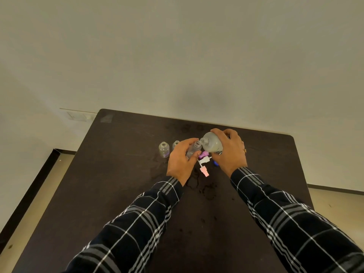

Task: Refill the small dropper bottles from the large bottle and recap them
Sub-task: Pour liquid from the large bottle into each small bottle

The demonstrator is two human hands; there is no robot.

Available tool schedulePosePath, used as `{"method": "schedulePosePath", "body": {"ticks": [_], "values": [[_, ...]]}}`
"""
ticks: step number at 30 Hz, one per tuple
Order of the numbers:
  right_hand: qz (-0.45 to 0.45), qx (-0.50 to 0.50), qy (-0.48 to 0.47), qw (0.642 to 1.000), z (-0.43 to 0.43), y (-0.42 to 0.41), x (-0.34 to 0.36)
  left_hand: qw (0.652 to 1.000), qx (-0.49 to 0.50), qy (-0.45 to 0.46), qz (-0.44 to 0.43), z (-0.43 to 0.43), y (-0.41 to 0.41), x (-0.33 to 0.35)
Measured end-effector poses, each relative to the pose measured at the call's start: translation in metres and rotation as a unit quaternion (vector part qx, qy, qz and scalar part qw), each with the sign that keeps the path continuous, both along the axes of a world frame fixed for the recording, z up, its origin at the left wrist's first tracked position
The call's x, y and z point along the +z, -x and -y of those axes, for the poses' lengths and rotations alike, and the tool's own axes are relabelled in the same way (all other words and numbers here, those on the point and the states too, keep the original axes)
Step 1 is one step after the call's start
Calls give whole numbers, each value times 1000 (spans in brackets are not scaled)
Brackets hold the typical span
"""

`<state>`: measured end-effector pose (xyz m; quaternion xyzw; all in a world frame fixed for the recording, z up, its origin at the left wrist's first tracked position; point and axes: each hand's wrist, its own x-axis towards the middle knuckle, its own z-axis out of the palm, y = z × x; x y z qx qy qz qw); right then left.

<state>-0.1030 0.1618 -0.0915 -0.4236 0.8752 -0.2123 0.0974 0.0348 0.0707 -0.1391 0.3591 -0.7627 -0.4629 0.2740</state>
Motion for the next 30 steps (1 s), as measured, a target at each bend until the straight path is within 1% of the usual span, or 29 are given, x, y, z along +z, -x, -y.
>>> {"method": "schedulePosePath", "body": {"ticks": [5, 12, 17, 30], "values": [[-34, 14, -20, 999, 0, 1, 4, 1000, 2, 9, -2, 2, -1, -6], [-37, 10, -42, 998, 3, 1, 5, 1000, 13, 5, -1, 2, -1, -12], [-42, 11, -45, 998, 3, 1, 5, 1000, 15, 2, 16, 6, -1, -13], [-124, 25, -68, 990, 8, 5, 11, 999, 33, -13, 21, 5, 3, -11]]}}
